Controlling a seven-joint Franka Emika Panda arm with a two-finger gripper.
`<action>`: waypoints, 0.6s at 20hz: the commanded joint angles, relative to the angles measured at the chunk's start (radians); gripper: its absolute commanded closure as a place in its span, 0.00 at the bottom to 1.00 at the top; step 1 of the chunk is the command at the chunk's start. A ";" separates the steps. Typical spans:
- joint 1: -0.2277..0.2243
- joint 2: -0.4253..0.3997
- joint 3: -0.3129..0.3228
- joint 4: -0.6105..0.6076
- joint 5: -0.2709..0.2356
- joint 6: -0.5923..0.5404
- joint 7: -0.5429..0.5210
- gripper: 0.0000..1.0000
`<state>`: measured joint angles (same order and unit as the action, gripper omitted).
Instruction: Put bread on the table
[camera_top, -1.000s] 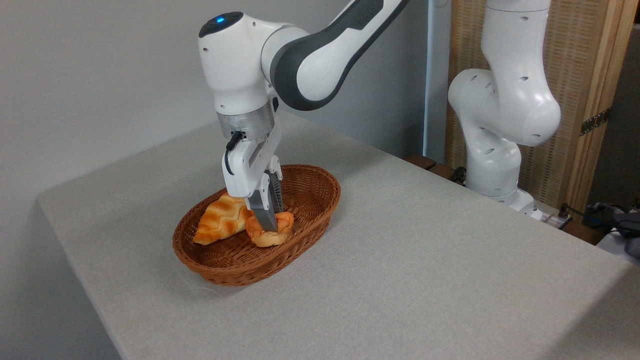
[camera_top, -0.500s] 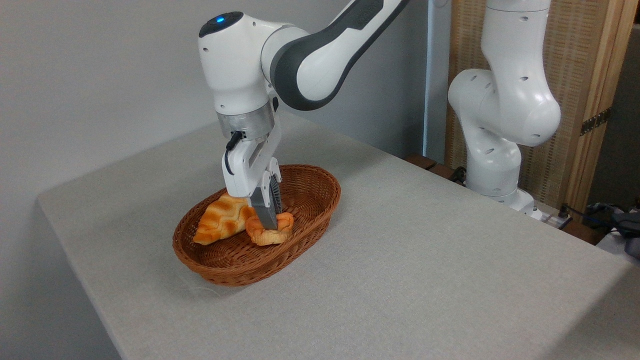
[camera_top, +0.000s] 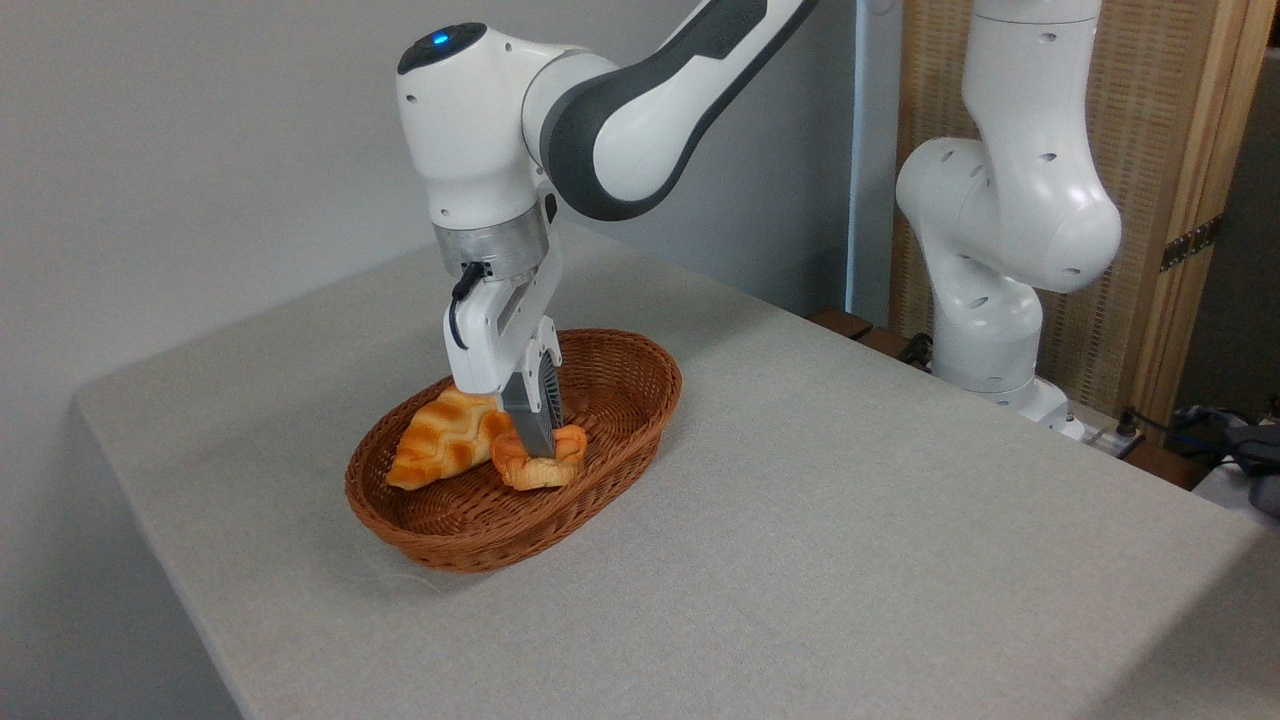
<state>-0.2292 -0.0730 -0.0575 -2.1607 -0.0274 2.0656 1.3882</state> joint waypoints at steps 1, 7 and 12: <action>-0.010 -0.010 0.013 -0.001 0.001 0.010 -0.001 1.00; -0.010 -0.013 0.012 0.035 -0.002 0.010 -0.018 1.00; -0.010 -0.022 0.013 0.056 -0.037 0.008 -0.040 1.00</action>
<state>-0.2293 -0.0808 -0.0575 -2.1242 -0.0335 2.0655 1.3706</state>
